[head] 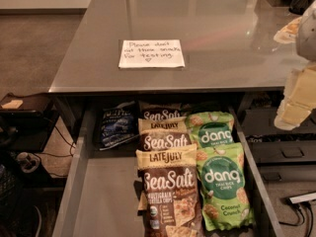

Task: Pick green rice chip bag from top drawer and place on counter

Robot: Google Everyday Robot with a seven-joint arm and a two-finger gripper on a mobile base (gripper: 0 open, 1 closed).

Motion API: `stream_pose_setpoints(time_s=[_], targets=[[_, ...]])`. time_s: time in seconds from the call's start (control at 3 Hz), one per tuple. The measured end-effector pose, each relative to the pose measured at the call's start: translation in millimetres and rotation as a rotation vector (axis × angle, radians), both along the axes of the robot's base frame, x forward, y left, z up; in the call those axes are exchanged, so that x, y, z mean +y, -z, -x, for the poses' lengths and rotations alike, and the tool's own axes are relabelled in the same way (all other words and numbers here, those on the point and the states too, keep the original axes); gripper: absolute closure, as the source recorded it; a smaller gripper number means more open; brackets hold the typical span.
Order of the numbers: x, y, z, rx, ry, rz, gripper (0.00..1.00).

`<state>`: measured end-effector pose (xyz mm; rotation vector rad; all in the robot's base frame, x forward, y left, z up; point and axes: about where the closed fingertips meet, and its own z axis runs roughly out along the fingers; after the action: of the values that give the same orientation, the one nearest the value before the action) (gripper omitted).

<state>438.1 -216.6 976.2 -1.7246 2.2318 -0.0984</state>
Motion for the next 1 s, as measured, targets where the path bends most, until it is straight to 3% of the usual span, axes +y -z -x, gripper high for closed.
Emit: stream_pose_setpoints(time_s=[0.33, 0.67, 1.0], targets=[[0.0, 0.1, 0.0, 0.0, 0.0, 0.0, 0.0], [3.1, 16.5, 0.7, 0.003, -0.013, -0.092, 0.0], [12.0, 54.8, 4.5, 0.002, -0.038, -0.231, 0.0]])
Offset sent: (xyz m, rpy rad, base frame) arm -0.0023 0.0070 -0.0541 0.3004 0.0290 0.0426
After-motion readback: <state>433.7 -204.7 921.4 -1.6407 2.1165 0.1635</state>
